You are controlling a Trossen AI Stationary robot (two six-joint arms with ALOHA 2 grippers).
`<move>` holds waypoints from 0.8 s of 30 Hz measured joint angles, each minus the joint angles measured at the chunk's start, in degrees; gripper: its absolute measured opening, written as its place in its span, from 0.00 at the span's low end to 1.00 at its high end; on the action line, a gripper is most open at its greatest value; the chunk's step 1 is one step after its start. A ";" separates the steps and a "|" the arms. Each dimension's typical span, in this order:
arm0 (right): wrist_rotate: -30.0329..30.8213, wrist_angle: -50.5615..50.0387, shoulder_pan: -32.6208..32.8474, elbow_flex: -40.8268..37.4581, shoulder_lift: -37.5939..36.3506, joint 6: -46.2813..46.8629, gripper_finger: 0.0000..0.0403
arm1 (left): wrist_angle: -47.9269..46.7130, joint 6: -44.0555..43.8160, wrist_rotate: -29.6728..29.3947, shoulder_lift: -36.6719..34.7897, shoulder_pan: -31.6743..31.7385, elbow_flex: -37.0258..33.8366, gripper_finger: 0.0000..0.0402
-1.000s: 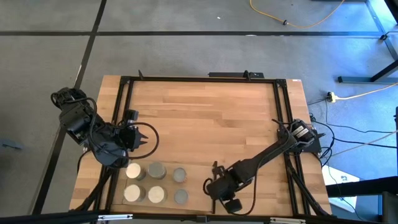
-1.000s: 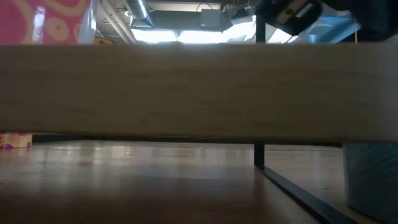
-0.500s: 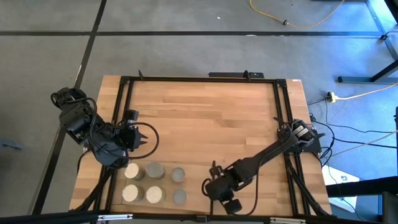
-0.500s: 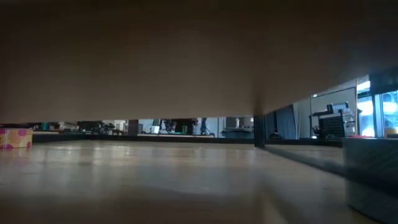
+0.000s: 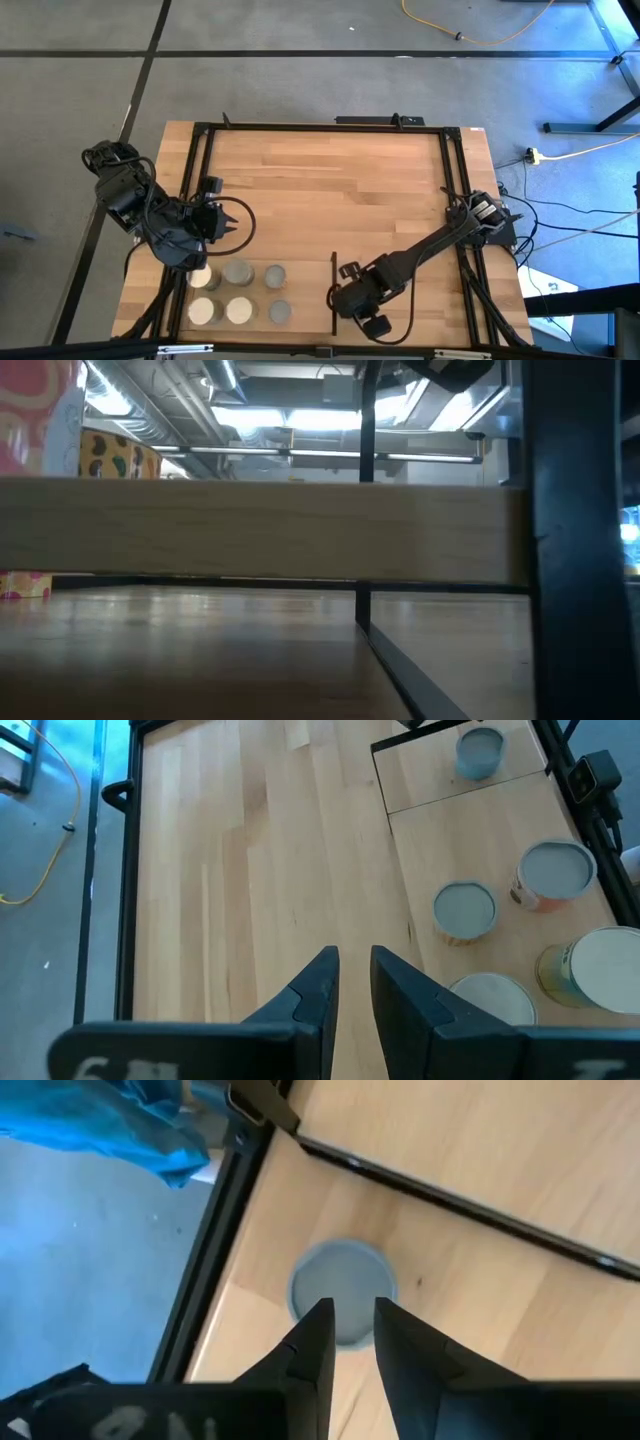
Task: Pick and place cans onto a shelf
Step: Put the canned tuna on the shelf
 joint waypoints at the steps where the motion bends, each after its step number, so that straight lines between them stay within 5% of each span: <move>1: -0.01 -0.49 0.00 0.00 0.00 0.06 0.19 | 0.00 0.00 -0.02 0.00 0.00 0.00 0.14; 17: 2.40 -6.58 1.68 -0.54 -3.70 3.30 0.19 | 0.00 0.04 -0.37 0.00 0.00 0.00 0.14; 24: 4.56 2.70 2.03 -11.40 -7.41 8.20 0.19 | 0.02 0.05 -0.42 0.02 0.00 0.00 0.14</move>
